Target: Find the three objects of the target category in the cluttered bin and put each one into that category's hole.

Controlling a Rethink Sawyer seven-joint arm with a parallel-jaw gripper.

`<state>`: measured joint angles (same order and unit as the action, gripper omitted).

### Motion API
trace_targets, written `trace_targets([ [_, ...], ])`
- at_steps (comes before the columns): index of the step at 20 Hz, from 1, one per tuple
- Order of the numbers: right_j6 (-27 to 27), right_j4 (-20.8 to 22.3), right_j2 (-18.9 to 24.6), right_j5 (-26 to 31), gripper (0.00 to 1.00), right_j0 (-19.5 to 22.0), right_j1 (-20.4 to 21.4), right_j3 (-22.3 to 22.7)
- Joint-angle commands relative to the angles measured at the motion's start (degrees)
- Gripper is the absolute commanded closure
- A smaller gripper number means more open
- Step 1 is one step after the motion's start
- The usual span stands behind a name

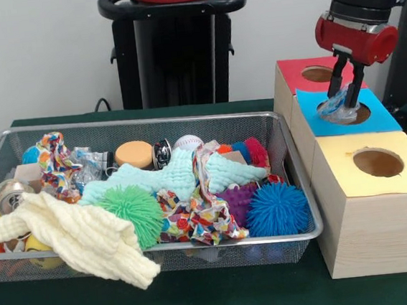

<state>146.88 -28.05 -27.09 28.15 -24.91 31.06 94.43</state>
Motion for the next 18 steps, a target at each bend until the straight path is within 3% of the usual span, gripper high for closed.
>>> trace_targets([
  [1, 11.46, -1.44, 4.34, -5.18, 1.00, 1.46, -4.21, 2.94],
  [15, 13.12, -2.50, 3.17, -7.42, 1.00, -0.15, -6.79, 1.74],
  [16, 13.49, -2.69, 2.53, -7.20, 0.00, -0.58, -7.15, 1.56],
  [18, 12.96, -2.63, 2.87, -6.88, 0.00, -0.18, -6.85, 1.73],
])
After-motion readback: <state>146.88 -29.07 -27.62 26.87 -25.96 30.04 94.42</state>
